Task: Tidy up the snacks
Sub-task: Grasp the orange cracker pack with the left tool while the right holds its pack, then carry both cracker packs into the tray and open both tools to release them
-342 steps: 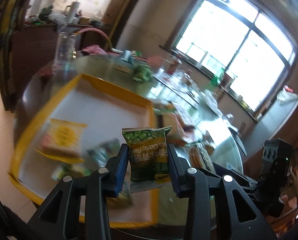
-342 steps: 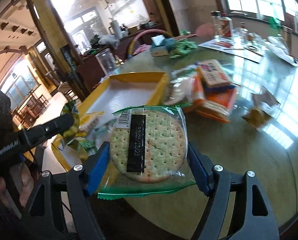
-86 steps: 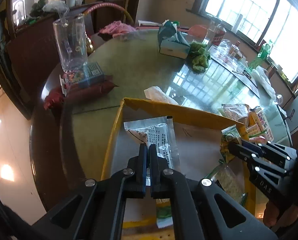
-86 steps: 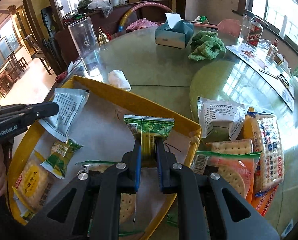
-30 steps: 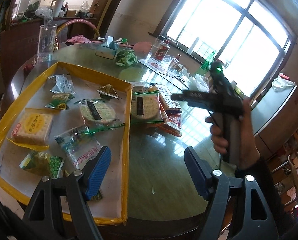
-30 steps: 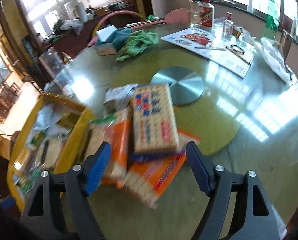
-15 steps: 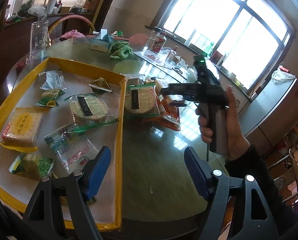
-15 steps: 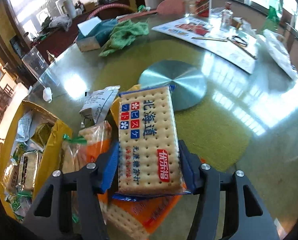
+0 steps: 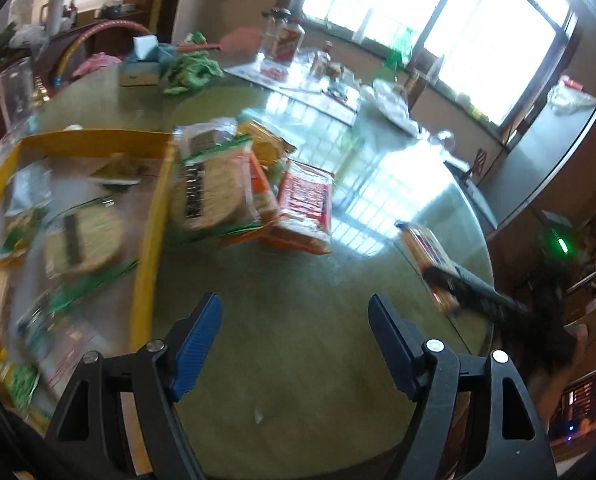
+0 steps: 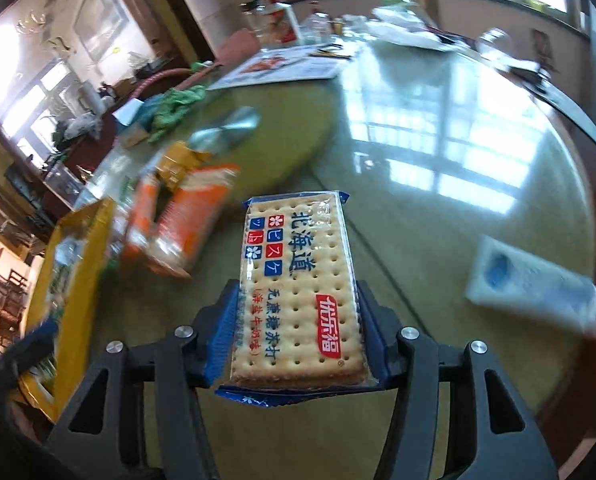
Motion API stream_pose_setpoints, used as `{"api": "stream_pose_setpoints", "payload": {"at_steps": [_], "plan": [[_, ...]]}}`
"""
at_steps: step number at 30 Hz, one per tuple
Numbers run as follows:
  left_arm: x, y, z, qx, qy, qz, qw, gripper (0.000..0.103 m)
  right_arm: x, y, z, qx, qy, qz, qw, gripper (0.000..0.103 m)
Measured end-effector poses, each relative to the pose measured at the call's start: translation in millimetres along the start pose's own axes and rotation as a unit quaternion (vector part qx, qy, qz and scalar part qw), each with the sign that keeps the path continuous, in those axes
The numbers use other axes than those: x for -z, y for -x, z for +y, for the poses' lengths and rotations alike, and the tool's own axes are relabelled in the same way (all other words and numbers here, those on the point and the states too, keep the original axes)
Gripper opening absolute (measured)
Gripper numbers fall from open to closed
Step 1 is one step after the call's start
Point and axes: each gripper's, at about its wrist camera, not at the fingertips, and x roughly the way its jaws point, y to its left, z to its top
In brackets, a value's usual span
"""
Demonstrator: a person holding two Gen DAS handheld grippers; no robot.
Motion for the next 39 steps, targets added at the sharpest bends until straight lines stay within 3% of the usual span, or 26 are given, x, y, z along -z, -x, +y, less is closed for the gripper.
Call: {"api": "stream_pose_setpoints", "payload": {"at_steps": [4, 7, 12, 19, 21, 24, 29, 39], "plan": [[-19.7, -30.4, -8.6, 0.014, 0.007, 0.038, 0.9992, 0.076, 15.5, 4.8, -17.3, 0.027, -0.003, -0.008, 1.000, 0.057], [-38.7, -46.5, -20.5, -0.005, -0.014, 0.039, 0.9991, 0.076, 23.4, 4.0, -21.3, 0.030, 0.010, -0.013, 0.999, 0.057], [-70.4, -86.7, -32.4, -0.077, -0.068, 0.048, 0.9935, 0.075, 29.5, 4.2, -23.5, 0.036, 0.022, -0.022, 0.999, 0.058], [-84.5, -138.3, -42.6, -0.149, -0.138, 0.096, 0.9745, 0.075, 34.8, 0.3, -13.1, 0.064, 0.060, -0.026, 0.996, 0.058], [-84.4, -147.1, -39.1, -0.162, -0.137, 0.108, 0.9712, 0.072, 35.2, 0.6, -14.9, 0.060, 0.060, -0.026, 0.996, 0.058], [-83.9, -145.3, -35.6, -0.160, -0.125, 0.106, 0.9734, 0.056, 36.9, -0.3, -12.7, 0.065, 0.072, -0.024, 0.995, 0.058], [-58.2, -131.6, -45.8, -0.158, -0.141, 0.105, 0.9716, 0.055, 37.1, -0.8, -12.3, 0.065, 0.072, -0.024, 0.995, 0.058], [56.3, -60.7, -79.3, -0.091, -0.190, 0.121, 0.9700, 0.056, 55.7, 12.9, -13.5, 0.050, 0.089, -0.016, 0.995, 0.058]]}}
